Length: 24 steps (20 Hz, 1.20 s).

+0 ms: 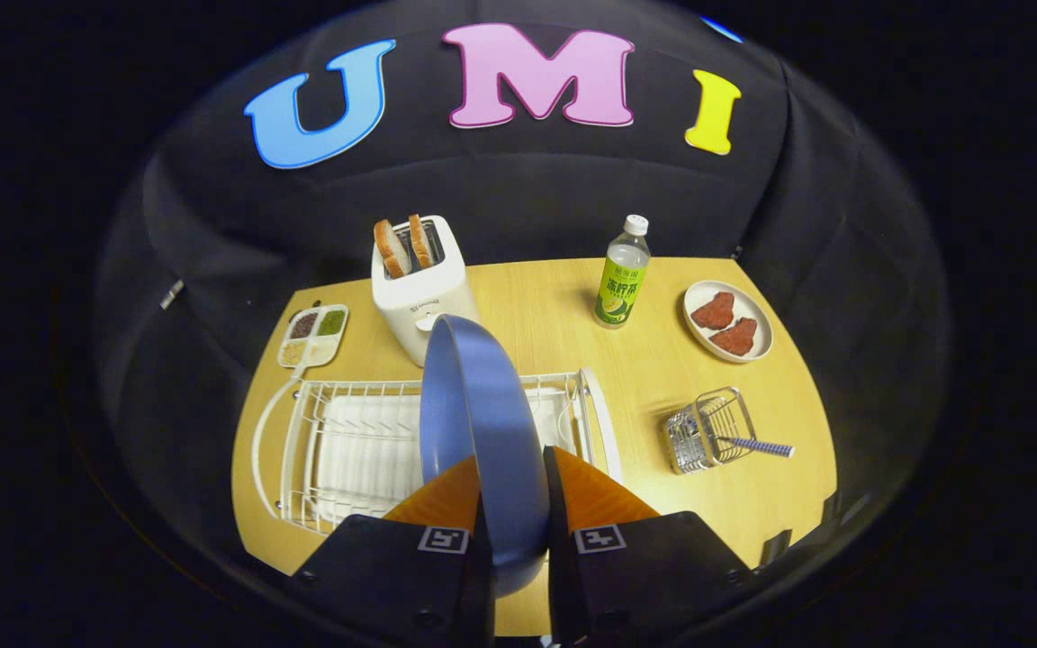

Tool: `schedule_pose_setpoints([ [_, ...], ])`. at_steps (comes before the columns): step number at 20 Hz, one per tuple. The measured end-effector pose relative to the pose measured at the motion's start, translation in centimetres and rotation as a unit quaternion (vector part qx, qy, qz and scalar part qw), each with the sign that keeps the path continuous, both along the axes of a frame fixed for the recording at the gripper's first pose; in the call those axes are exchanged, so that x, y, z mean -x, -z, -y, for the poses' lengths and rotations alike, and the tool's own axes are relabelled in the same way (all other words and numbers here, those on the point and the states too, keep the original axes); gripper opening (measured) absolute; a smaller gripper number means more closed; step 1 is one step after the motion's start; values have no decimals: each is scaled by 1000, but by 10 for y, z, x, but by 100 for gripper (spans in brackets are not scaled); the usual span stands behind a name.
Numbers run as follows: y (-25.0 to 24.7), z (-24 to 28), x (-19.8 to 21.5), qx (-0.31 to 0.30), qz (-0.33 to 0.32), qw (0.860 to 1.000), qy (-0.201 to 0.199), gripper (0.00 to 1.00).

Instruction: Take the plate from the dish rack, then take the spoon from the basket and place it into the plate.

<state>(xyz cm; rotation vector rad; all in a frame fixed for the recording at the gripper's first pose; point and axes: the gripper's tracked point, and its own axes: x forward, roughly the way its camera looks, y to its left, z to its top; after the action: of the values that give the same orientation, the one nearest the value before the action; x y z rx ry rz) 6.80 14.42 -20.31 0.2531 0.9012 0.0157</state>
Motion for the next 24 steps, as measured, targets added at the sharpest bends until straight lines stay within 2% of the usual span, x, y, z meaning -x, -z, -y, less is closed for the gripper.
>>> schedule_pose_setpoints([
  [6,-3,5,81,-127,-20,991,-37,28],
  [11,33,21,153,-168,-74,983,-28,27],
  [15,68,22,200,-208,-120,970,-23,28],
  [20,121,25,225,-206,-151,967,-13,28],
  [24,153,25,221,-199,-159,967,-9,28],
])
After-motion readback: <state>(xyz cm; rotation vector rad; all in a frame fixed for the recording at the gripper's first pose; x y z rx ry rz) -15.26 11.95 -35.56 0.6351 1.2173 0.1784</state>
